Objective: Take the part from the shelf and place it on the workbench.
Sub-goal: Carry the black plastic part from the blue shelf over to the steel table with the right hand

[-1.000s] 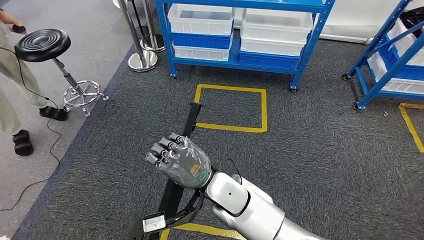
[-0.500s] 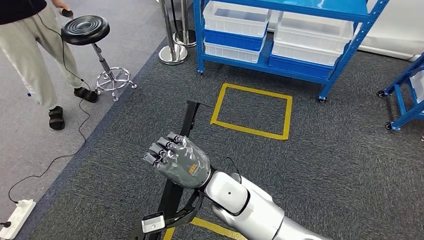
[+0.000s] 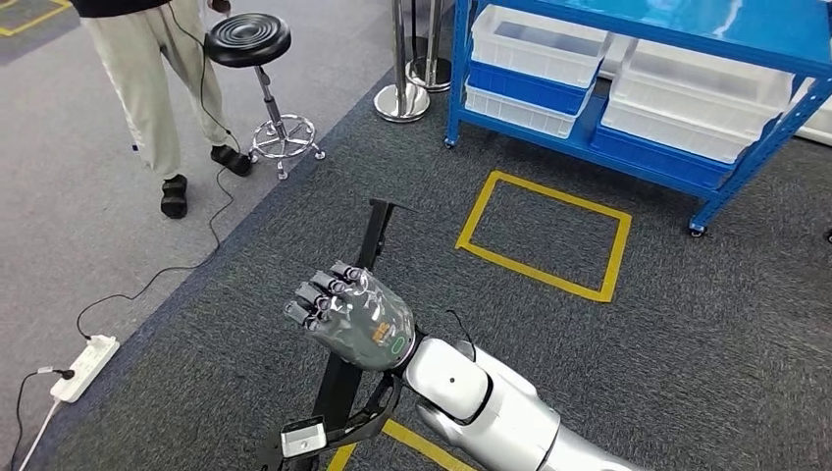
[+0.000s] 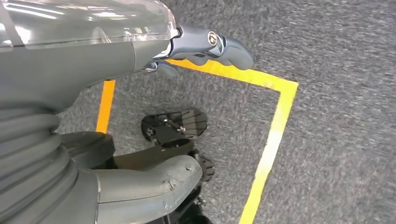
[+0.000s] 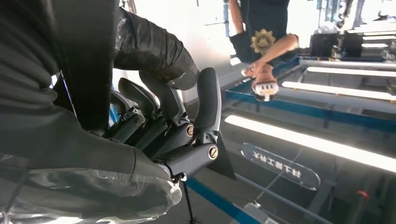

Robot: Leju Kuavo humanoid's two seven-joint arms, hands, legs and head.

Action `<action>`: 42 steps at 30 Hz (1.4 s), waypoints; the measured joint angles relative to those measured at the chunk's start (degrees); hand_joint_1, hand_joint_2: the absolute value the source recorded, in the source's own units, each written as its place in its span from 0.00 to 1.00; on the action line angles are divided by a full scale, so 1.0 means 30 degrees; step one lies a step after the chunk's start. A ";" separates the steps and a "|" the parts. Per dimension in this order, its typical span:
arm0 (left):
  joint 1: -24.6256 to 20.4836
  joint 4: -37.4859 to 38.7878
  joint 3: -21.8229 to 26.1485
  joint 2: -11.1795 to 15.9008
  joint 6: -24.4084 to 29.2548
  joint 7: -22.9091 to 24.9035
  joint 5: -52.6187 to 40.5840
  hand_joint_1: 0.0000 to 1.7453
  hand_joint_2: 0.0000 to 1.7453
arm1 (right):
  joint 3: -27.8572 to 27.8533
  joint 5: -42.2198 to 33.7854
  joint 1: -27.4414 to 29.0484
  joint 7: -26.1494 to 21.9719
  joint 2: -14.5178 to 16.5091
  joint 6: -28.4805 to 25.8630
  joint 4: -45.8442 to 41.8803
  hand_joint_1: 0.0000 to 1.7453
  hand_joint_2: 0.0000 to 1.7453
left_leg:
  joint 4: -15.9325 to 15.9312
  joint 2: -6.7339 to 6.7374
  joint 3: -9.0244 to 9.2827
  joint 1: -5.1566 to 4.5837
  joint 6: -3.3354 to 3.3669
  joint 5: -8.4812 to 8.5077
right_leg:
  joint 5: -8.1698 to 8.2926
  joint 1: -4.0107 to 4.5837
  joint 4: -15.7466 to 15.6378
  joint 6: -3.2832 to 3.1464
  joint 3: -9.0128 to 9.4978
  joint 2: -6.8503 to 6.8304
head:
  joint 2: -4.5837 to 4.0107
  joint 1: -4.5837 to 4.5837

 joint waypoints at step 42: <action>0.0091 0.0000 -0.0129 0.0142 0.0137 0.0113 0.0122 0.00 1.00 | 0.0131 0.0195 -0.0135 0.0056 0.0073 0.0027 -0.0206 1.00 1.00 | 0.0333 0.3484 0.0007 -0.0383 0.0151 0.0004 | -0.0147 0.0402 -0.0329 -0.0581 0.0484 -0.3051 | 0.0000 -0.0084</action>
